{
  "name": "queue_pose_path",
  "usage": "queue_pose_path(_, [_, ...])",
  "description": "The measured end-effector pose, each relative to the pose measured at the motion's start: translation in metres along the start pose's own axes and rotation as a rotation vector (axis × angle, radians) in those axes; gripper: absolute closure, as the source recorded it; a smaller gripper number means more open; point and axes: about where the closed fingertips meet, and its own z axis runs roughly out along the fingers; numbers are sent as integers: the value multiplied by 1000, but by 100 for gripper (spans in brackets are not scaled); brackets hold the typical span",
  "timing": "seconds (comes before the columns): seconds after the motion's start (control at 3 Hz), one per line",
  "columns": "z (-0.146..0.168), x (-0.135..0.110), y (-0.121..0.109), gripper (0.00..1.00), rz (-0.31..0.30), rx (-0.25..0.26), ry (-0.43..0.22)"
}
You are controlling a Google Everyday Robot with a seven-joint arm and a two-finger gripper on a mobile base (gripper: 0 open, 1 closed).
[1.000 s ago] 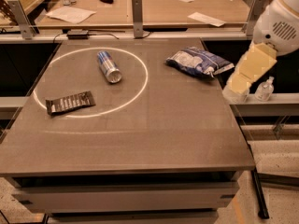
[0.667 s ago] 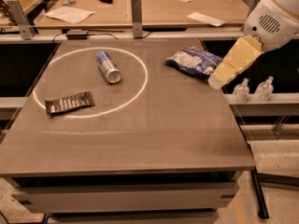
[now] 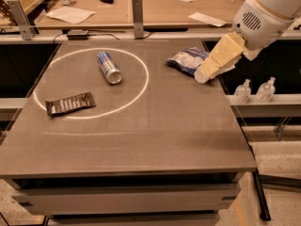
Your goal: Place redbull can upright
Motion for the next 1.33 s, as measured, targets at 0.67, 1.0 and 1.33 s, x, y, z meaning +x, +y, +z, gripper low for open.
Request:
queue_pose_path(0.67, [7,-7,-1,0,93,0,4])
queue_pose_path(1.0, [29,-33,9,0,216,6,45])
queue_pose_path(1.33, [48,-57,24,0,325,27,83])
